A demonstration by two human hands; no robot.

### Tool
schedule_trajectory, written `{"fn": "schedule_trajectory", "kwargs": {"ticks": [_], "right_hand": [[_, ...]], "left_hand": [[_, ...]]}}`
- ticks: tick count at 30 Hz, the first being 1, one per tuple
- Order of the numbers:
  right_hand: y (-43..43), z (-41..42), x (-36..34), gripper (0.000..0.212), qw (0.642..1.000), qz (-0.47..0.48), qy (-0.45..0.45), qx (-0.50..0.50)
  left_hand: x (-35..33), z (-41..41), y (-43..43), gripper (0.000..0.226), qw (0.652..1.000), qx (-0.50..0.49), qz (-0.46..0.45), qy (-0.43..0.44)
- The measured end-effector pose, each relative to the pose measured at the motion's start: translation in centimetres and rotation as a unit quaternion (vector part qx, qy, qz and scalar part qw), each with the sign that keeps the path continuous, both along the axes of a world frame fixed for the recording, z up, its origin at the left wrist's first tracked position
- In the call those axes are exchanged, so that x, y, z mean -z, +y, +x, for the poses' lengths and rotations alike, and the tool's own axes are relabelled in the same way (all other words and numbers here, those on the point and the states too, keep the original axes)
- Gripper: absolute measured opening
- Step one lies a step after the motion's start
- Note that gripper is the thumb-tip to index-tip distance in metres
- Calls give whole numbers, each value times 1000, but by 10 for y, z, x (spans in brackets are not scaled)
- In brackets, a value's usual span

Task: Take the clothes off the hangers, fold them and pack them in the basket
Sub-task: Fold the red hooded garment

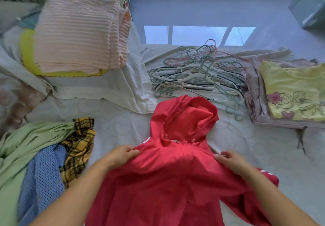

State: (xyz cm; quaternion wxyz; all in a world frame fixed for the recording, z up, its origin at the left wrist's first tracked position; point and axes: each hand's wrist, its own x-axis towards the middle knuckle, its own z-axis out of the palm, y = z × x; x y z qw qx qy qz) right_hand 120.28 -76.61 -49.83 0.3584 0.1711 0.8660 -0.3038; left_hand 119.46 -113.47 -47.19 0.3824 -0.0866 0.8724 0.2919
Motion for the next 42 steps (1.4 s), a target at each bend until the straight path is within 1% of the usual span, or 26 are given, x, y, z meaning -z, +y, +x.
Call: {"fn": "schedule_trajectory", "kwargs": {"ticks": [2,4,7,8,10,11,12,14,15,16,18,20,23,24,25,26,27,29,31,32,34,36,38,40,41,42], "right_hand": [[-18,-2,-12,29,994,20,-73,-84],[-23,8,-39,31,980,3,-131,-152],[-16,33,-79,22,974,-63,-136,-168],[-12,44,-91,25,977,-95,-117,-151],[-15,71,-132,40,975,-197,-86,-61],[-20,84,-151,34,967,-243,-74,23],[-26,96,-166,16,948,-295,-63,102],[-34,119,-191,32,920,-335,-75,187],[-30,127,-196,23,905,-361,-96,202],[-25,130,-204,24,899,-367,-107,212],[-4,123,-219,57,902,-371,-97,198],[20,109,-259,71,929,-333,-87,139],[44,83,-336,80,964,-265,-1,-4],[47,79,-363,78,970,-236,36,-49],[49,75,-386,74,970,-217,78,-77],[50,72,-408,68,966,-209,123,-89],[51,69,-429,62,958,-221,166,-82],[53,63,-460,55,933,-268,234,-51],[53,55,-473,55,920,-261,290,-37],[53,53,-473,50,922,-218,316,-46],[53,47,-469,36,918,-147,363,-71],[53,46,-471,29,900,-129,411,-65],[54,46,-475,28,875,-145,462,-16],[56,44,-471,25,857,-146,494,23],[55,43,-469,26,866,-119,485,6],[55,44,-466,28,879,-81,469,-28]], "left_hand": [[-23,9,-5,28,995,-45,40,86],[-56,14,-17,15,978,-119,100,140],[-103,21,-29,12,953,-166,212,140],[-126,25,-26,8,944,-171,249,132],[-168,31,-17,23,928,-177,306,113],[-189,32,-12,32,922,-180,324,114],[-210,32,-8,33,920,-173,326,134],[-252,34,-1,25,916,-153,319,190],[-272,36,1,18,914,-151,314,206],[-290,39,-1,18,916,-142,304,221],[-321,45,-9,22,920,-126,284,239],[-340,54,-22,16,922,-112,279,244],[-368,69,-34,42,922,-90,281,251],[-377,72,-37,41,920,-84,282,261],[-389,75,-40,28,912,-80,287,281],[-402,77,-41,16,903,-86,293,303],[-414,78,-44,15,891,-92,296,331],[-430,77,-54,47,864,-114,327,366],[-439,81,-55,68,867,-127,342,339],[-436,81,-52,64,888,-120,319,308],[-427,88,-40,45,943,-88,211,241],[-421,91,-31,53,954,-83,196,212],[-425,86,-25,55,920,-126,275,248],[-432,80,-18,23,864,-178,360,303],[-435,80,-14,12,852,-189,374,315],[-435,80,-13,13,860,-173,356,323]]}}
